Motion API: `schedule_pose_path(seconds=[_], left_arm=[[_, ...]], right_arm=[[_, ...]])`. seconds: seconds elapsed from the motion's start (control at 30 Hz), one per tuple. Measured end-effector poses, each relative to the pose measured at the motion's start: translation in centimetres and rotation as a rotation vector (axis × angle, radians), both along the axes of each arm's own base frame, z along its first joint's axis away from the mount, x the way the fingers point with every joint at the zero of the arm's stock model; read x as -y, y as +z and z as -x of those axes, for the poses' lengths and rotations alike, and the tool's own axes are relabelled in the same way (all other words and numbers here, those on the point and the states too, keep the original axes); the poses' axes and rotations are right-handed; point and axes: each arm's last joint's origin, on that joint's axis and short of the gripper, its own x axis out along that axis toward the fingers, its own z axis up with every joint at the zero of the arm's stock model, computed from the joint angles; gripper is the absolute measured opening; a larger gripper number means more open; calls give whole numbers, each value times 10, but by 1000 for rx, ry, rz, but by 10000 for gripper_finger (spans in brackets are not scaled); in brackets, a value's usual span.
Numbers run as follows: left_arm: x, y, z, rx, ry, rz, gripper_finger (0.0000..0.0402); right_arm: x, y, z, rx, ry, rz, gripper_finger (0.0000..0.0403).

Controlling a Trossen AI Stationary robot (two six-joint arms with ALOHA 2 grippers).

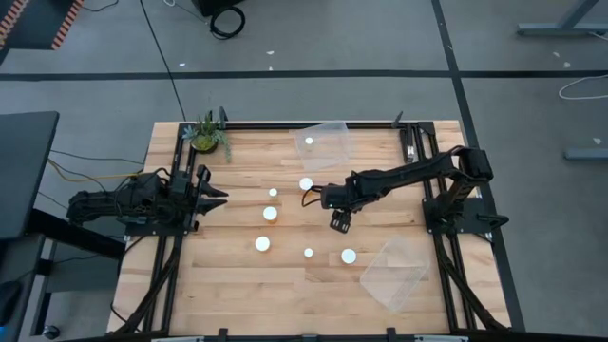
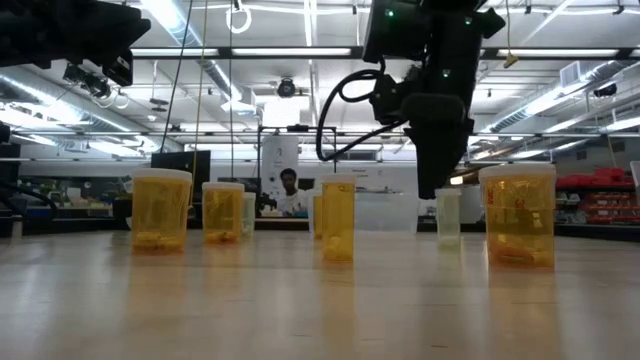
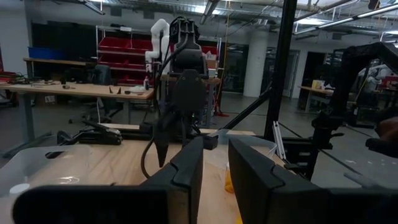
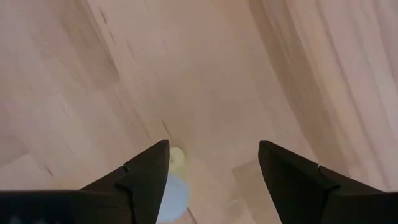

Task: Pick and place medicine bottles into bin by pill shape (circle, oval)
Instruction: Put the right yellow pill bottle into the top transparent bin

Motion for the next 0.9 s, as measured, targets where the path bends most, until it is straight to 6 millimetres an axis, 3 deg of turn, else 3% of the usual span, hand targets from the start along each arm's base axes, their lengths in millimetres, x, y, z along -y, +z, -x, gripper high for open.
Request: schedule_pose_path(seconds=[0.57,0.9], left_arm=[[0,0,0,0,0,0,87],[0,0,0,0,0,0,80]], right_arm=[[-34,0,0,32,98,-19,255],[-36,-1,5,-18,102,16,253]])
